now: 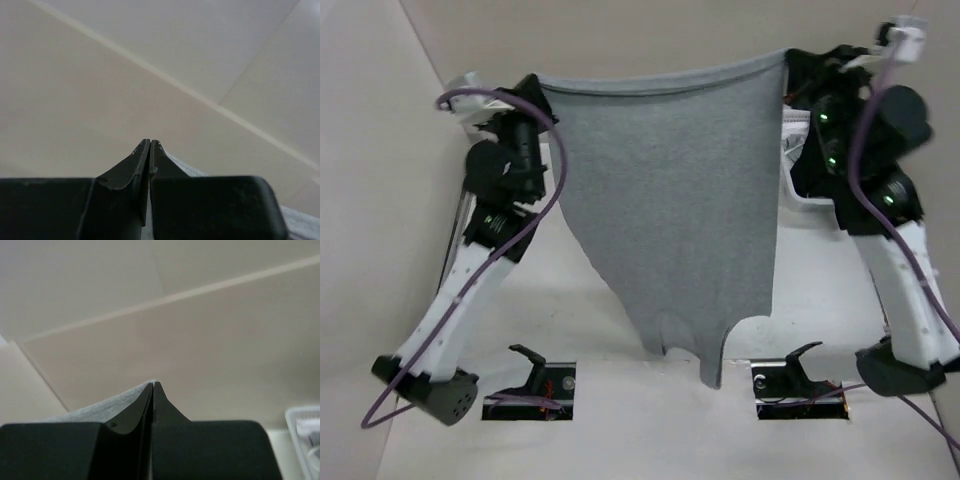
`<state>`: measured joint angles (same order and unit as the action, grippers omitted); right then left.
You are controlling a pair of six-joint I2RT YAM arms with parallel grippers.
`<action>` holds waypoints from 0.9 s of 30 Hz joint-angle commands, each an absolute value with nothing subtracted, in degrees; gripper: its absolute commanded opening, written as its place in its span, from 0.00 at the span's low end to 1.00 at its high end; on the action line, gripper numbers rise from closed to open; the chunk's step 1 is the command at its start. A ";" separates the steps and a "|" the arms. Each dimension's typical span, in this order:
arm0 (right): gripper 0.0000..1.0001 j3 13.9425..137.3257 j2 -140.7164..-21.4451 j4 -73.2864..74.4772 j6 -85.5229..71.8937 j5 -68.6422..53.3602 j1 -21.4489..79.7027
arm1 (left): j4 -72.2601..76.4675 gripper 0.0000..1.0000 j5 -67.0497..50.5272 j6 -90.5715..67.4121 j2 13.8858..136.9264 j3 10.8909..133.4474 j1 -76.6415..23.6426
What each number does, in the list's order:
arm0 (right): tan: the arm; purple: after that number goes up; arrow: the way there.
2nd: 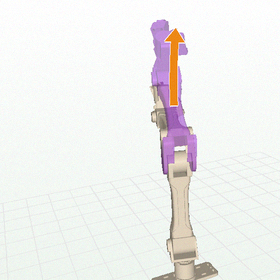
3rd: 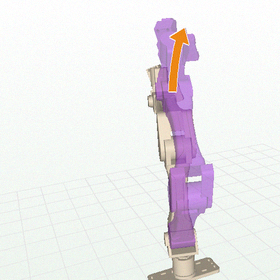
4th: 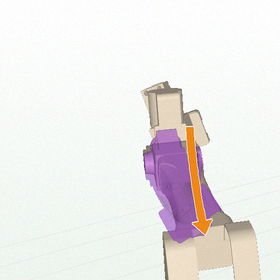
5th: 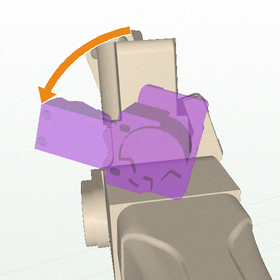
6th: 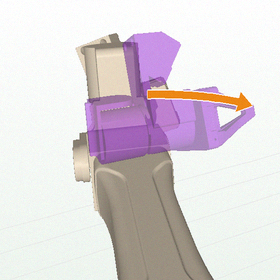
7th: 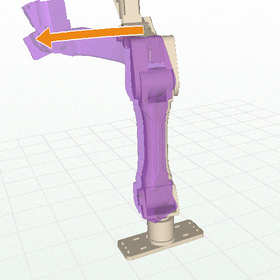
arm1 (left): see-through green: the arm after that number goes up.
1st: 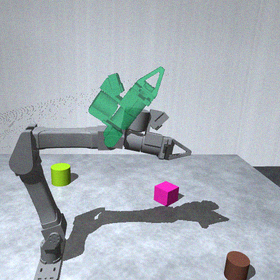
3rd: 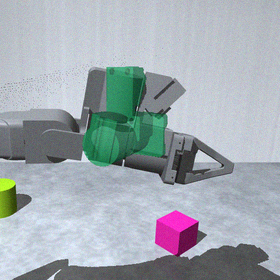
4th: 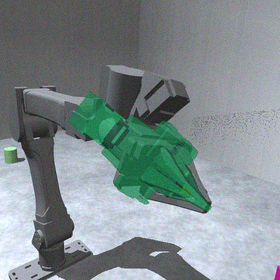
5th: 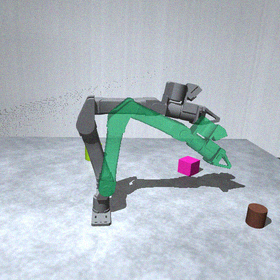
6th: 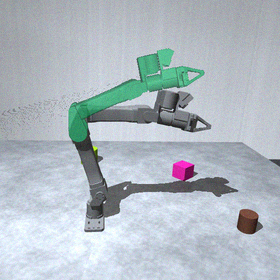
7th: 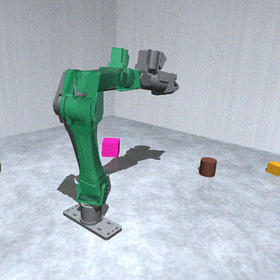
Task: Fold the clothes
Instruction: Flatten the tank top out
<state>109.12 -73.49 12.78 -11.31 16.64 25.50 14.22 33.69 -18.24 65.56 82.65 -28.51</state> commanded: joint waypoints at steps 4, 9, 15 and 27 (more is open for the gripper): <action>0.01 110.02 -88.04 10.28 -21.35 3.09 17.10 | 6.34 0.00 24.63 -30.05 80.57 85.31 -16.94; 0.00 129.77 -100.79 16.86 -22.41 1.50 14.55 | 0.28 0.00 20.40 -29.71 89.20 102.80 -13.49; 0.01 149.85 -106.35 23.82 -23.20 0.18 14.19 | -3.60 0.00 17.84 -28.92 90.80 114.96 -12.00; 0.01 97.11 -76.51 10.39 -23.90 1.93 16.90 | 3.51 0.00 23.81 -27.68 69.38 78.98 -17.34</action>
<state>111.55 -83.02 16.45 -22.72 0.89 15.20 1.85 20.60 -28.32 73.01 89.12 -14.81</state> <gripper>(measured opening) 0.011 0.010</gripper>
